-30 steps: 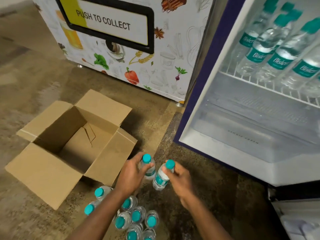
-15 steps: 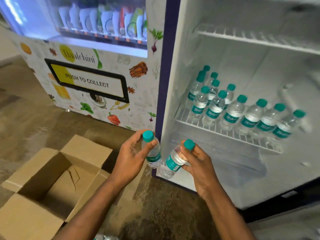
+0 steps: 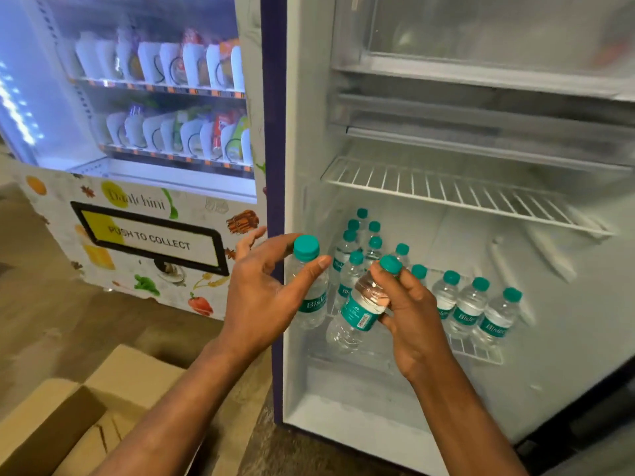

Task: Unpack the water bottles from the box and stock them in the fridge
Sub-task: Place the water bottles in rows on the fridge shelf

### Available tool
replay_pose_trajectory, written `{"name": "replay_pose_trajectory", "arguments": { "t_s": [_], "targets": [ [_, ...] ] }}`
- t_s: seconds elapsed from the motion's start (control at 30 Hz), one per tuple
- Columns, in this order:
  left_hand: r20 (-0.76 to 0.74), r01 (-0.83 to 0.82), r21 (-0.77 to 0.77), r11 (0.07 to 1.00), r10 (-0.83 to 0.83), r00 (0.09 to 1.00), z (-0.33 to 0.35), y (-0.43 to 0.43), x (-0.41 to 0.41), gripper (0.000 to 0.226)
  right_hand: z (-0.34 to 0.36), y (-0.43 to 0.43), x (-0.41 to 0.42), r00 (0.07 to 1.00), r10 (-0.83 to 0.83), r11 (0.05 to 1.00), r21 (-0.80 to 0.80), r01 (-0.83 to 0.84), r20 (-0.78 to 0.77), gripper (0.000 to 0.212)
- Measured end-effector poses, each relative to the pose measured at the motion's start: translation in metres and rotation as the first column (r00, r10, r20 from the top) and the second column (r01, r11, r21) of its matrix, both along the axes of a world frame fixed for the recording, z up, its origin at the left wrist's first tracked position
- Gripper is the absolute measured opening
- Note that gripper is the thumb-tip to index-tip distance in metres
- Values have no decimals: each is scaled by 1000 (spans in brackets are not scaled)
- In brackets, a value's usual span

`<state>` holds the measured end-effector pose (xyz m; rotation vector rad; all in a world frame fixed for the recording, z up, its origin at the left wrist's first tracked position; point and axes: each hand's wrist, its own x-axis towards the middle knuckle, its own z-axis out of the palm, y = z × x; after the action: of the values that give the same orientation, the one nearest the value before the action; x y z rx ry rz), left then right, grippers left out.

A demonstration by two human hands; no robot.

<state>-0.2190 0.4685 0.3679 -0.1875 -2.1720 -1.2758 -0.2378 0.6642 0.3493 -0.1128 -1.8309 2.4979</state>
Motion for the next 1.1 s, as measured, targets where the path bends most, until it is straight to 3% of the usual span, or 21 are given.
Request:
{"name": "replay_pose_trajectory", "arguments": {
  "t_s": [0.27,0.43,0.63,0.77,0.93,1.03,1.1],
  "targets": [
    [-164,-14,-56,998,5,986,38,17,-36,46,31,16,-36,990,-114,983,-132,125,83,35],
    [-341,-45,-103,994,7,940,53,27,-49,26,44,27,-62,972,-208,955,-192,225,105,34],
    [-385,-119,-129,984,61,921,63,30,-71,31,39,42,-107,925,-261,881,-324,345,274,42],
    [-466,-138,-166,976,46,883,61,30,-78,30,33,50,-136,904,-280,820,-410,400,322,35],
    [-535,-167,-198,966,37,844,50,25,-89,33,27,55,-162,884,-318,796,-411,445,341,29],
    [-566,-191,-198,961,47,823,46,26,-96,35,25,52,-171,895,-363,828,-351,438,259,30],
    [-590,-214,-198,957,58,805,44,26,-100,36,29,53,-180,850,-411,773,-369,516,328,32]
  ]
}}
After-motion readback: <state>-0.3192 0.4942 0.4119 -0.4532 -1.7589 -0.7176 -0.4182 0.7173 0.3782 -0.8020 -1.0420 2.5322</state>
